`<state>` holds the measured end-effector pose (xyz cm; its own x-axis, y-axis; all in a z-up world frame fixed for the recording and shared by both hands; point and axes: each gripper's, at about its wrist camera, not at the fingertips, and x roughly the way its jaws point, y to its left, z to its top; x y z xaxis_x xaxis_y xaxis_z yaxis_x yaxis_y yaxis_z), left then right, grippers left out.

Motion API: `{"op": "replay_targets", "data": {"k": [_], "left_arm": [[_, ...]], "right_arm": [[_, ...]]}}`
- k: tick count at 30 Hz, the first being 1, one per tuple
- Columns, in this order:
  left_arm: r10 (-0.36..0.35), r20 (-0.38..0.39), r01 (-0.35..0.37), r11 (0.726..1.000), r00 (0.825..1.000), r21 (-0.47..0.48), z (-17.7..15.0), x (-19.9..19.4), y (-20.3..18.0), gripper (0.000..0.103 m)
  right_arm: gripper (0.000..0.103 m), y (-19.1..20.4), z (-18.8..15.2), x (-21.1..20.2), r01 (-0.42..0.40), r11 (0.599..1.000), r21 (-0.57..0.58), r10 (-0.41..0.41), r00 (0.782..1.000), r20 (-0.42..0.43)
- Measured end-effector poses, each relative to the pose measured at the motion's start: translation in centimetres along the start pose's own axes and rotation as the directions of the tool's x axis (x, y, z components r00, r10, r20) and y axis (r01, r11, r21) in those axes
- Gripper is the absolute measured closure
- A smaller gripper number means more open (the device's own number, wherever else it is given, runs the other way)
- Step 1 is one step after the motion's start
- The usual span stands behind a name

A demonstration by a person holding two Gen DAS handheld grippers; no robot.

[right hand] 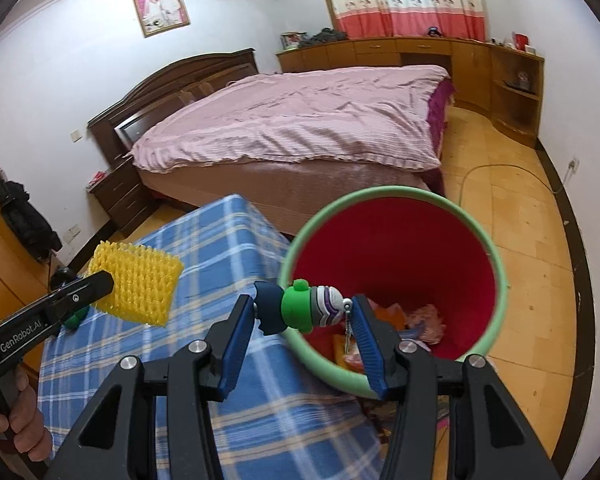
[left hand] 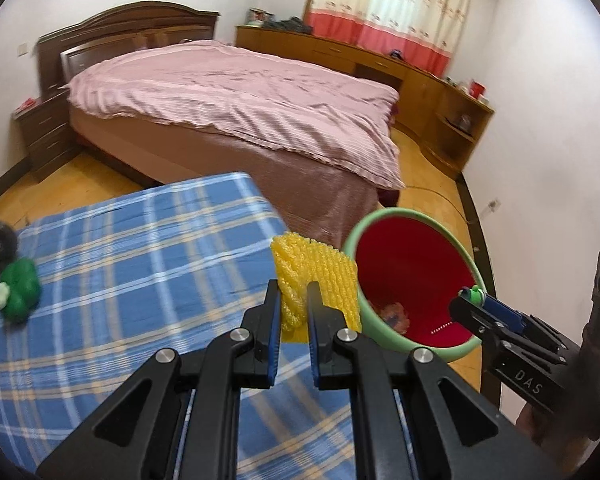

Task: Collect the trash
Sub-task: 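Carry the yellow foam sleeve and green toy figure over the red bucket, then open both tools to drop the sleeve and figure into the bucket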

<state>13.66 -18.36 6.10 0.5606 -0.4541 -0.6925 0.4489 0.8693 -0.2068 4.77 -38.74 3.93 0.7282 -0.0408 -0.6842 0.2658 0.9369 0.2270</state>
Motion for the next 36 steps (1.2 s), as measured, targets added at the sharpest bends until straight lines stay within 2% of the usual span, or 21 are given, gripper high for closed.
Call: {"op": "replay_targets", "data": {"k": [12,24,26,29,31,36], "left_arm": [[-0.037,-0.1,0.048,0.993,0.994,0.106,0.1,6.9,-6.2,0.092],[-0.014,-0.156,0.04,0.986,0.988,0.159,-0.4,11.2,-8.5,0.092],[-0.006,-0.157,0.033,0.985,0.988,0.17,-0.4,11.3,-8.8,0.089],[-0.006,-0.157,0.034,0.983,0.988,0.178,-0.4,11.3,-9.0,0.076],[-0.006,-0.148,0.034,0.982,0.989,0.183,-0.4,11.2,-9.1,0.066],[0.001,-0.139,0.024,0.985,0.99,0.173,-0.1,10.8,-8.8,0.064]], "right_arm": [[0.05,-6.8,-0.2,2.2,0.066,0.993,0.094,-0.063,0.997,-0.036],[0.05,-8.6,-0.2,3.4,0.077,0.992,0.103,-0.073,0.996,-0.041],[0.05,-8.7,-0.2,3.5,0.079,0.992,0.103,-0.074,0.996,-0.045],[0.049,-8.8,-0.2,3.5,0.076,0.992,0.104,-0.072,0.996,-0.045],[0.043,-8.8,-0.1,3.4,0.072,0.992,0.104,-0.068,0.997,-0.038],[0.038,-8.3,0.0,3.1,0.071,0.993,0.096,-0.069,0.997,-0.028]]}}
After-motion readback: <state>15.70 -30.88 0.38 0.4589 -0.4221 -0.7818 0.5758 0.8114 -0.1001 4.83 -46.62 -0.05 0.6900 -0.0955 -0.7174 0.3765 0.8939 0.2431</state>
